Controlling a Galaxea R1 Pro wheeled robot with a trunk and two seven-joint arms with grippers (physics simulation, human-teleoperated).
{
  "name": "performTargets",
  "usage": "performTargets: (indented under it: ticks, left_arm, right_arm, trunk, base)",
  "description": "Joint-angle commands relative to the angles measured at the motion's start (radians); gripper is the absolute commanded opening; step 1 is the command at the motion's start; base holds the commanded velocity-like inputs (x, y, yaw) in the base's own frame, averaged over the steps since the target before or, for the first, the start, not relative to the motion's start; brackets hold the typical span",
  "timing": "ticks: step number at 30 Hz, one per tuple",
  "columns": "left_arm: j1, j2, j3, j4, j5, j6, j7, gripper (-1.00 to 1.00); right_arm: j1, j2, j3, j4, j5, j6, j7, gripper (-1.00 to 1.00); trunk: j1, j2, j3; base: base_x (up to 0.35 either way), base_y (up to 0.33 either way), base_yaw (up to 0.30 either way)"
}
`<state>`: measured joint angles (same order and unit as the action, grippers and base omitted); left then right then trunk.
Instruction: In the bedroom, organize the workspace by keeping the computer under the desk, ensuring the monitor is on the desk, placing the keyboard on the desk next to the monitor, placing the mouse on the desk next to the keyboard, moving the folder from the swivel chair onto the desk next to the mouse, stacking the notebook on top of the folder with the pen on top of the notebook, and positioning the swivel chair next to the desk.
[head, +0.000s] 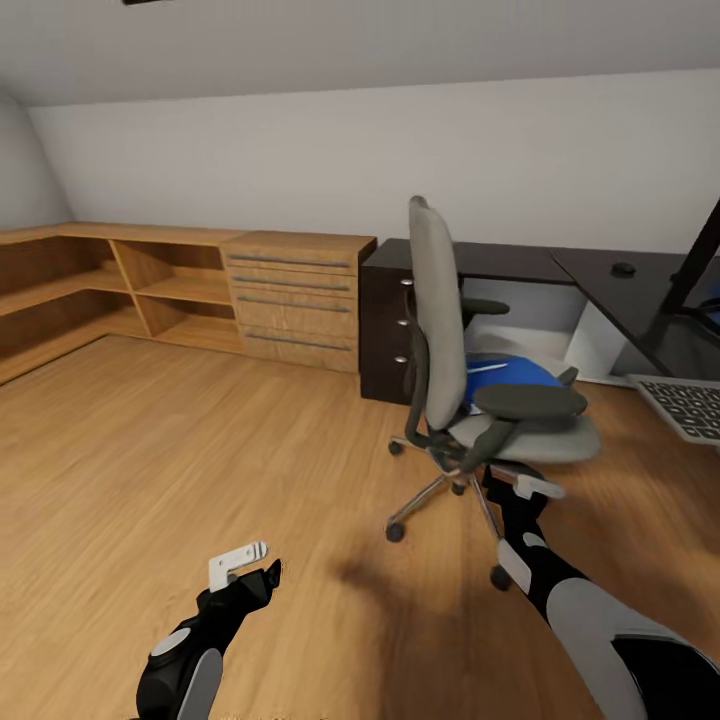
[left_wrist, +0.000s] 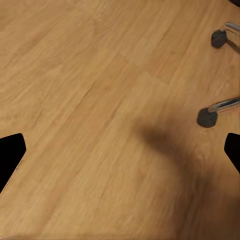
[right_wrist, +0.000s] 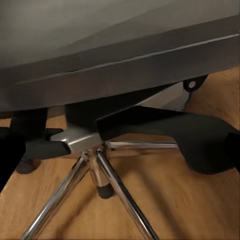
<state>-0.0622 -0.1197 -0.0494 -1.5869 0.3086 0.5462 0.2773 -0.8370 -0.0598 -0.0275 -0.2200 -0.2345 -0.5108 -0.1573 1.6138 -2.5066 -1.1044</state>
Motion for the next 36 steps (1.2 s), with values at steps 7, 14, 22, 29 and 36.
performTargets:
  ticks: [7, 14, 22, 29, 36]
  left_arm:
    - [-0.001, 0.0, -0.001, -0.001, 0.01, 0.003, 0.01, 1.0]
    - [-0.001, 0.0, -0.003, -0.001, 0.011, 0.003, 0.008, 1.0]
    - [-0.001, 0.0, -0.003, 0.012, 0.011, 0.003, 0.008, 1.0]
    - [-0.001, 0.0, -0.005, 0.023, 0.01, 0.003, 0.007, 1.0]
    - [-0.001, 0.0, -0.005, 0.024, 0.01, 0.004, 0.006, 1.0]
  right_arm:
    - [-0.001, 0.012, -0.005, -0.002, 0.003, -0.003, 0.001, 1.0]
    - [-0.001, 0.012, -0.005, -0.002, 0.003, -0.003, 0.001, 1.0]
    - [-0.001, 0.012, -0.006, -0.002, 0.003, -0.007, 0.001, 1.0]
    - [-0.001, 0.012, -0.006, -0.003, 0.005, -0.009, 0.002, 1.0]
    - [-0.001, 0.012, -0.005, -0.001, 0.01, -0.009, 0.004, 1.0]
  trunk:
    - [0.0, 0.0, -0.001]
    - [0.0, 0.0, -0.001]
    - [0.0, 0.0, -0.001]
    - [0.0, 0.0, -0.001]
    - [0.0, 0.0, 0.004]
  base:
    - [-0.001, 0.001, 0.274]
    - [0.0, 0.0, 0.274]
    - [0.0, 0.0, 0.275]
    - [-0.003, 0.0, 0.092]
    - [-0.23, 0.0, -0.118]
